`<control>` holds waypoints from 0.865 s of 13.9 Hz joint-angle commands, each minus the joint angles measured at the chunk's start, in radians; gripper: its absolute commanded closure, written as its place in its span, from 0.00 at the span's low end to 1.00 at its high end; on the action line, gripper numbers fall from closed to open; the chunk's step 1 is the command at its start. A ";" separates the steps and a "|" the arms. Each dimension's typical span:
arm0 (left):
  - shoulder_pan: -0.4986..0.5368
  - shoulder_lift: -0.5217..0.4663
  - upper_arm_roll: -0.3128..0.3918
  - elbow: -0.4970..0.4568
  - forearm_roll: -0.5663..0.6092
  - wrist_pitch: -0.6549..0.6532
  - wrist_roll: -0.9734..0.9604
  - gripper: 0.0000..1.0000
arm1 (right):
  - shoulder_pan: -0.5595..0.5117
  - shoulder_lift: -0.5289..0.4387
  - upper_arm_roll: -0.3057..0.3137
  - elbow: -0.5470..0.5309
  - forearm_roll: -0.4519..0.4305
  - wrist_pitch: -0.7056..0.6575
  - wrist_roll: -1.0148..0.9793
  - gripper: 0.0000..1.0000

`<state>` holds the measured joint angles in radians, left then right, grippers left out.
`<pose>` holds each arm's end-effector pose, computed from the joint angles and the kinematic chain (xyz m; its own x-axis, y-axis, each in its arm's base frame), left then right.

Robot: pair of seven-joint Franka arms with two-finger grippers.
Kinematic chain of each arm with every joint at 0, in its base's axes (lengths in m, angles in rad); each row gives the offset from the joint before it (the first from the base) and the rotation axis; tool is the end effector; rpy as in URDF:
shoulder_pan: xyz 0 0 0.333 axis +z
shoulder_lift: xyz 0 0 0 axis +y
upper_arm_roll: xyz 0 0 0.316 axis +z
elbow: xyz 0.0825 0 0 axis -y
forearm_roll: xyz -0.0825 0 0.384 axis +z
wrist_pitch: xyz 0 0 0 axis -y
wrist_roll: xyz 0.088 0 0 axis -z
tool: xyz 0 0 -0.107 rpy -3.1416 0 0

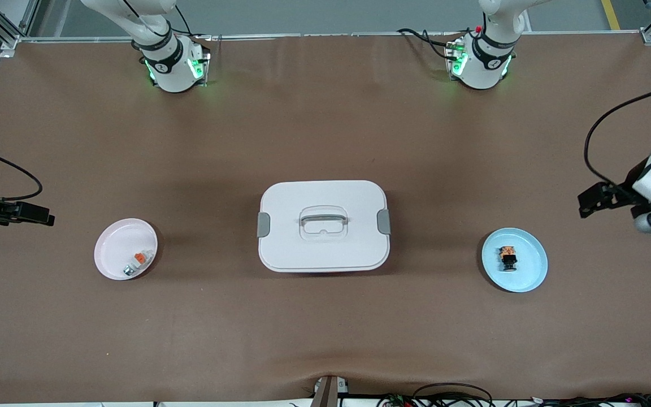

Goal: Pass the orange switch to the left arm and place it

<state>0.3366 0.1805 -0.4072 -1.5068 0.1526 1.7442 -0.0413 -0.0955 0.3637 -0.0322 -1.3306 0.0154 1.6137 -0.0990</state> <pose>0.6202 -0.0093 0.5730 0.9962 -0.0445 0.0743 -0.0388 -0.9962 -0.0776 0.6551 -0.0790 0.5199 0.9964 -0.0278 -0.0796 -0.0288 -0.9995 -0.0117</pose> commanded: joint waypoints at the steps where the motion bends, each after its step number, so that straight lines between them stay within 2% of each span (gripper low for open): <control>1: 0.005 -0.021 -0.010 0.085 0.001 -0.133 -0.002 0.00 | -0.021 -0.055 0.018 -0.033 -0.032 0.003 -0.005 0.00; 5: -0.020 -0.125 -0.038 0.076 -0.014 -0.204 0.000 0.00 | -0.053 -0.117 0.014 -0.032 -0.032 0.003 -0.007 0.00; 6: -0.094 -0.134 -0.006 0.069 -0.016 -0.212 -0.015 0.00 | -0.052 -0.118 0.014 -0.032 -0.032 0.002 -0.007 0.00; 7: -0.172 -0.150 0.066 0.057 -0.018 -0.233 -0.015 0.00 | -0.056 -0.123 0.012 -0.032 -0.031 -0.007 -0.008 0.00; 9: -0.253 -0.189 0.135 0.021 -0.056 -0.256 -0.017 0.00 | -0.059 -0.127 0.012 -0.022 -0.029 -0.017 -0.014 0.00; 11: -0.380 -0.231 0.284 -0.038 -0.080 -0.259 -0.019 0.00 | -0.050 -0.164 0.021 -0.019 -0.029 -0.070 -0.007 0.00; 12: -0.402 -0.242 0.313 -0.053 -0.084 -0.259 -0.019 0.00 | -0.049 -0.181 0.020 -0.019 -0.016 -0.087 -0.004 0.00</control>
<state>-0.0064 -0.0010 -0.1836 -1.4881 0.0949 1.4825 -0.0669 -0.1396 0.2473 -0.0271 -1.3291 0.0053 1.5666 -0.1037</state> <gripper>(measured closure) 0.000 0.000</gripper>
